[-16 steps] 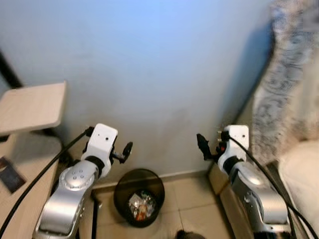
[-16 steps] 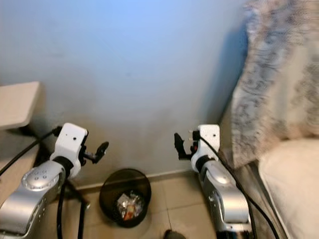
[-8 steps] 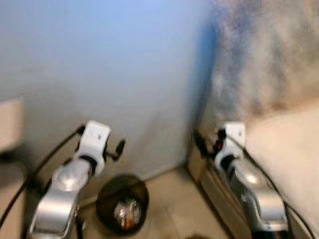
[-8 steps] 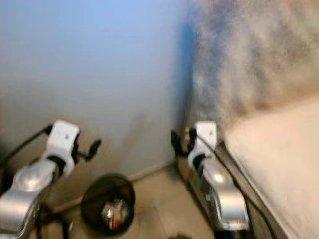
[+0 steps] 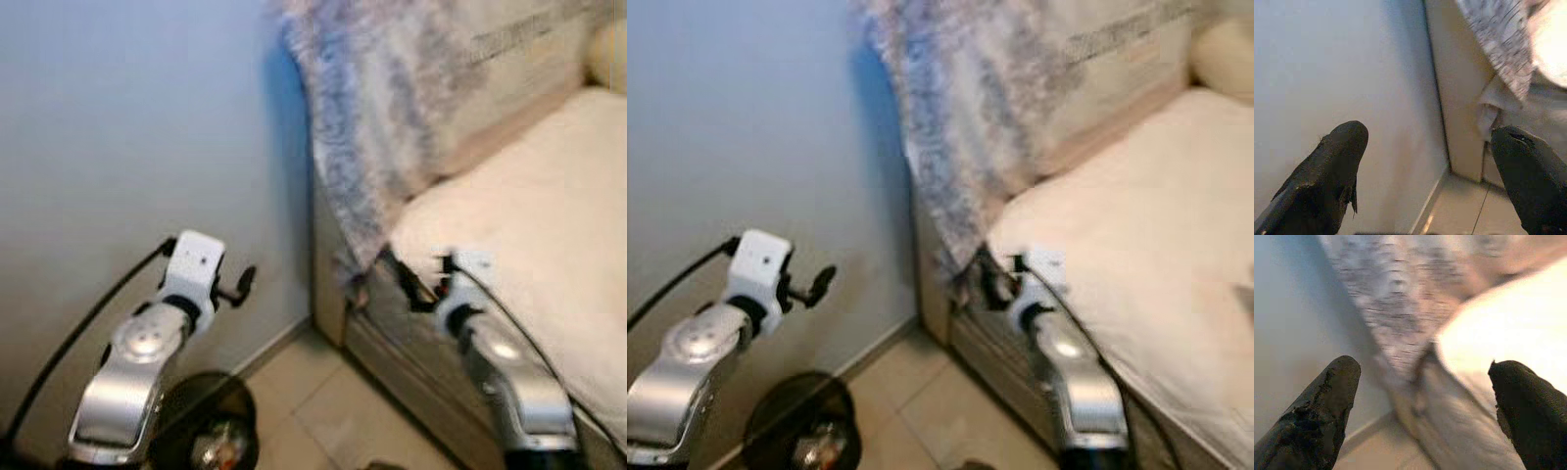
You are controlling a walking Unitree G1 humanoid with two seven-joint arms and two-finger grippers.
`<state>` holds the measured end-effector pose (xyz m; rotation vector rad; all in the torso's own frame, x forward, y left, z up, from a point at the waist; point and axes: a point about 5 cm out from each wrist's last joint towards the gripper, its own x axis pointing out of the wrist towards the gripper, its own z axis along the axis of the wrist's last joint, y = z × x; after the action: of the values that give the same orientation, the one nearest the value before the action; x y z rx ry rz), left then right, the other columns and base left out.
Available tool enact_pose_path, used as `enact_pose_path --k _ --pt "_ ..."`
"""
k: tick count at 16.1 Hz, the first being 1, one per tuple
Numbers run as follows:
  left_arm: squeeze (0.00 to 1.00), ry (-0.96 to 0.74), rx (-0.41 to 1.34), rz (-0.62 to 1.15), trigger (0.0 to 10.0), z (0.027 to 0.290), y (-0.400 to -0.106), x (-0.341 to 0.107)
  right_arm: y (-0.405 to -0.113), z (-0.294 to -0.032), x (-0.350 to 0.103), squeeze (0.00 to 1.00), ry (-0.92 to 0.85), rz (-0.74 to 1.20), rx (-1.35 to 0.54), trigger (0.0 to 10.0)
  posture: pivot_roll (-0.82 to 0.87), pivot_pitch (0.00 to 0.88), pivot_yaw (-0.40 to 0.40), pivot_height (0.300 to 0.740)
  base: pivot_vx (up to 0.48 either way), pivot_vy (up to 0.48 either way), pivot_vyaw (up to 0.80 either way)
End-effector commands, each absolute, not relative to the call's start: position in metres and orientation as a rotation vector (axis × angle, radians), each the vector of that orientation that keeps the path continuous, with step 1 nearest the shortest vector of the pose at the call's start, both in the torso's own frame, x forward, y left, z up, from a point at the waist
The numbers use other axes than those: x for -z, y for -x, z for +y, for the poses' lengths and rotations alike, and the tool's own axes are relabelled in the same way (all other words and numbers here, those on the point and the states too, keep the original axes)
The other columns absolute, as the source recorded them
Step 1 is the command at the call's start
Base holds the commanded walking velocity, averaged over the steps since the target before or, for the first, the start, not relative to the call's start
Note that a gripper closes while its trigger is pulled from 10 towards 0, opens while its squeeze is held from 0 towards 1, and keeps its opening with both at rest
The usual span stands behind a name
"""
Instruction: Clean up the room
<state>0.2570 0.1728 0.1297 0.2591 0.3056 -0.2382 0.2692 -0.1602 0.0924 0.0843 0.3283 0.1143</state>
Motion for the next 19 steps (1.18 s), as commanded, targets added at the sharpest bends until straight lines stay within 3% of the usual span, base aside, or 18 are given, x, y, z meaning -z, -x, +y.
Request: enact_pose_path --k 1,19 --pt "0.0 -0.264 0.216 0.315 10.0 0.1784 -0.258 -0.129 -0.2732 -0.1533 -0.0972 0.0 -0.092 0.312 -0.135 10.0 -0.04 0.0 0.043 0.74 0.0 0.0 -0.8" --pt "0.0 -0.232 0.225 0.251 10.0 0.1706 -0.263 -0.1357 -0.2779 -0.1557 -0.0993 0.0 -0.067 0.306 -0.126 10.0 -0.05 0.0 0.052 0.74 0.013 0.0 -0.8"
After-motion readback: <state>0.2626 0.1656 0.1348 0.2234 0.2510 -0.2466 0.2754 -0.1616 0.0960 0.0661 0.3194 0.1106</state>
